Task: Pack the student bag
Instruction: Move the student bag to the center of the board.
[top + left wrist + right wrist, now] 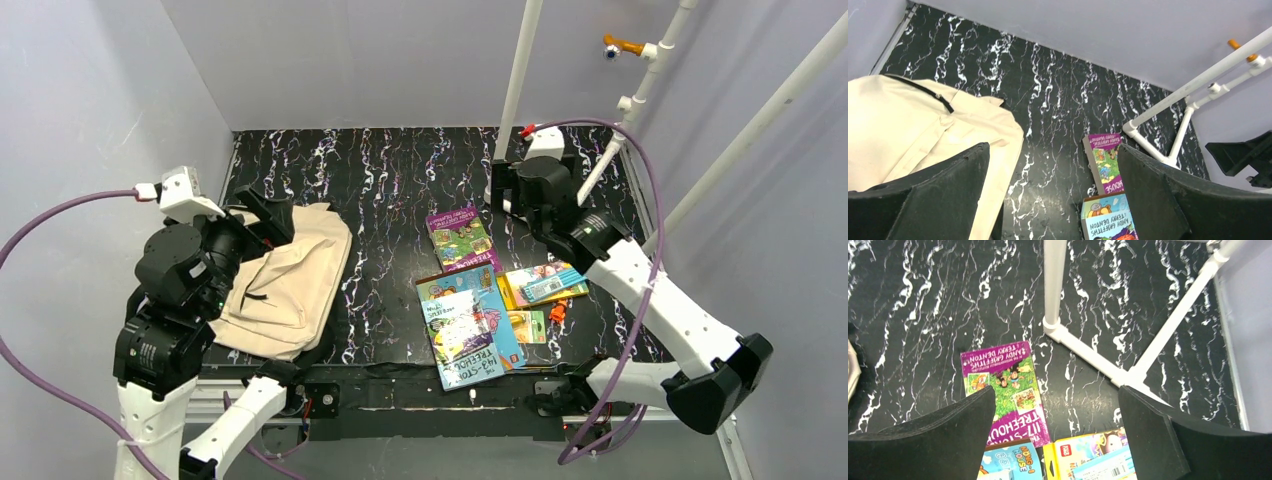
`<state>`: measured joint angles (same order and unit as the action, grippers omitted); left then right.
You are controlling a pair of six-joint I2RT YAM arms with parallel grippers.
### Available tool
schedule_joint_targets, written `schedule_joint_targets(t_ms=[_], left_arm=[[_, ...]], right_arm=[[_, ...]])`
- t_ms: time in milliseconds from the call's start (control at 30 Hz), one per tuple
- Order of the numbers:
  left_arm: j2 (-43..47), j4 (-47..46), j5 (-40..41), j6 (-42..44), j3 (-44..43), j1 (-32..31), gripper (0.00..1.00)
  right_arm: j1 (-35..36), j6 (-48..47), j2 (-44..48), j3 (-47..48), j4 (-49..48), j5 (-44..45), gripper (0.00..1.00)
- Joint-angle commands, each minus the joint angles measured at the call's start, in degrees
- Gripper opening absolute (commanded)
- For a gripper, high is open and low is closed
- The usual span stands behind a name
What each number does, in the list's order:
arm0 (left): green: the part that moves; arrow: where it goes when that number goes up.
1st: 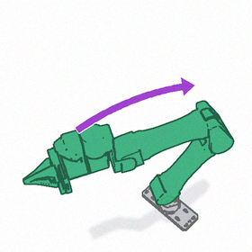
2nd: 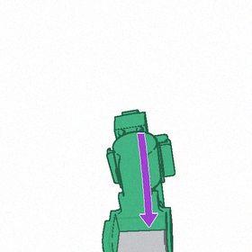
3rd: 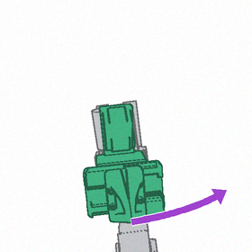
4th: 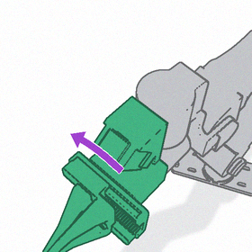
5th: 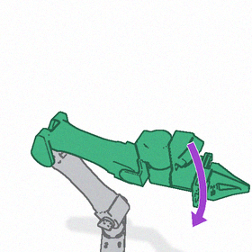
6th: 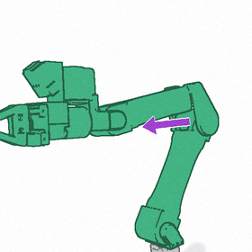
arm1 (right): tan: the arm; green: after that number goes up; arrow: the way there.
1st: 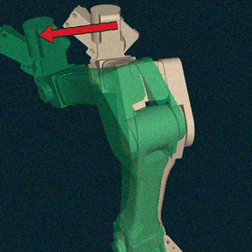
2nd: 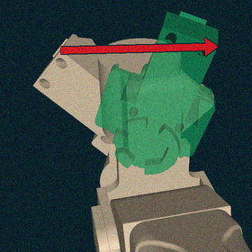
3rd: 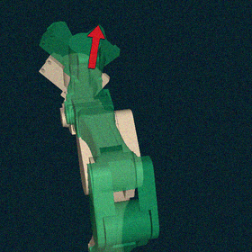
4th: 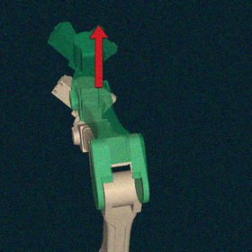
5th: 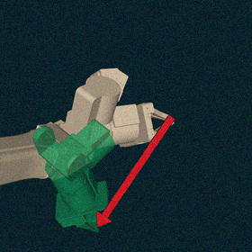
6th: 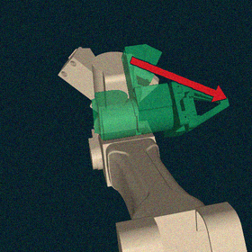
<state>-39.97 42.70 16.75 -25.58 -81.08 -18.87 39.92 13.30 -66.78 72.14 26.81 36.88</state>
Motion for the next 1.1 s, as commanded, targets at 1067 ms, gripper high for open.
schedule_joint_targets(t_ms=[1067], left_arm=[[6.5, 30.3, -13.5, -12.8, 9.1, 0.3, 0.99]], right_arm=[[13.6, 30.5, -67.6, 21.2, -47.9, -37.3, 0.75]])
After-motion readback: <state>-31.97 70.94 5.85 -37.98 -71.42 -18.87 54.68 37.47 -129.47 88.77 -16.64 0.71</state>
